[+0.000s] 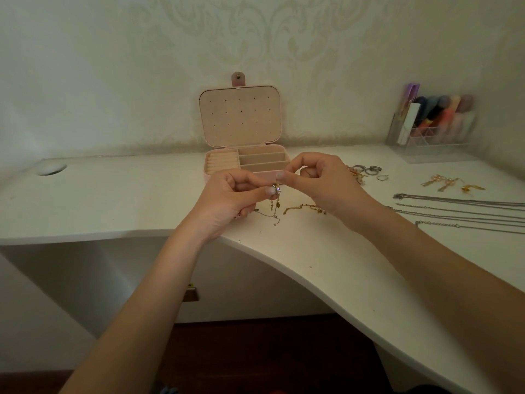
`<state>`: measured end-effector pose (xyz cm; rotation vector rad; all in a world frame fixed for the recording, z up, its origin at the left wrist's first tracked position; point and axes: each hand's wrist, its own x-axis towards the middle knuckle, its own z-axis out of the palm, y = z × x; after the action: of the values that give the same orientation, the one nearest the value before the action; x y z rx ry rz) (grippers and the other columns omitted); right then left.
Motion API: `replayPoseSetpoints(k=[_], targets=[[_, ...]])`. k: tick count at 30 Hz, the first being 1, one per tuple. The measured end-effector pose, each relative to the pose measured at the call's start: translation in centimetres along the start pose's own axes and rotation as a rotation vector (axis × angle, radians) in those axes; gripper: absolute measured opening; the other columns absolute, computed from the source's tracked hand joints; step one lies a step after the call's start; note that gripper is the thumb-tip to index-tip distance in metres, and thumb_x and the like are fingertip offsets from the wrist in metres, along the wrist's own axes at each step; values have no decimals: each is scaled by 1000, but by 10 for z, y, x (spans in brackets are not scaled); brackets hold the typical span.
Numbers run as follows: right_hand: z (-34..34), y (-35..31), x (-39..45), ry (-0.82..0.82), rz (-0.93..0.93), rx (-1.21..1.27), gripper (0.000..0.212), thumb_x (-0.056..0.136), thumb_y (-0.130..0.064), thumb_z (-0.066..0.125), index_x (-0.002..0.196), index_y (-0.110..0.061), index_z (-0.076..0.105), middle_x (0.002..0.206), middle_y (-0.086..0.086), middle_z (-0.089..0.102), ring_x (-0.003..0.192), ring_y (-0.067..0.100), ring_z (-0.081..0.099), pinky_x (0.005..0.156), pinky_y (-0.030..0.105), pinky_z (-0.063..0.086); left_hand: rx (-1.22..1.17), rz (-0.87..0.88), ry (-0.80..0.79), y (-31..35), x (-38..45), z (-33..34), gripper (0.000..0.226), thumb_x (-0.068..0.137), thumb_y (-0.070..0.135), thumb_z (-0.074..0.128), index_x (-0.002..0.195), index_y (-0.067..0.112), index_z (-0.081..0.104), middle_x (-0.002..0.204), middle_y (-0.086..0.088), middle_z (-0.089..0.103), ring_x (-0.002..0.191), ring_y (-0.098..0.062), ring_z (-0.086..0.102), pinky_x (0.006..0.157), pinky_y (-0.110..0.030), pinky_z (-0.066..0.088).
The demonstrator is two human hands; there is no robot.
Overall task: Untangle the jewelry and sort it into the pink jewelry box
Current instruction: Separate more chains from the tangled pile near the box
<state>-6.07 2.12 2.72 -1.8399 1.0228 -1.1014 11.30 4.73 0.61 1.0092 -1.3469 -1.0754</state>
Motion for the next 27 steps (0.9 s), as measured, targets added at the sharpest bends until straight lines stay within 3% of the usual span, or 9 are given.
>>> replayPoseSetpoints(k=[4, 11, 21, 27], targets=[[0, 1, 0, 8, -9, -25, 21, 84, -25, 71, 83, -5, 65, 37, -13, 31, 35, 4, 24, 39, 14, 21, 20, 17, 13, 0, 0, -1, 5, 62, 22, 76, 65, 20, 72, 96, -26, 69, 36, -5, 36, 38, -14, 29], [-1, -1, 0, -16, 63, 54, 13, 87, -25, 67, 78, -15, 63, 48, -3, 36, 39, 8, 24, 38, 17, 23, -1, 18, 46, -1, 0, -3, 7, 72, 11, 72, 74, 13, 65, 64, -1, 70, 33, -4, 36, 36, -12, 27], [-3, -4, 0, -37, 151, 73, 17, 88, -23, 64, 73, -17, 58, 44, -8, 35, 48, 14, 24, 44, 24, 21, -25, 11, 72, 2, -1, -2, 10, 82, 4, 65, 76, 12, 64, 67, -1, 71, 33, -4, 34, 36, -13, 25], [-2, -3, 1, 23, 117, 57, 17, 88, -25, 65, 72, -20, 59, 41, -10, 37, 40, 10, 26, 41, 21, 24, -16, 25, 55, 1, -1, -3, 12, 80, 1, 66, 72, 10, 63, 68, -2, 71, 34, -4, 35, 37, -13, 28]])
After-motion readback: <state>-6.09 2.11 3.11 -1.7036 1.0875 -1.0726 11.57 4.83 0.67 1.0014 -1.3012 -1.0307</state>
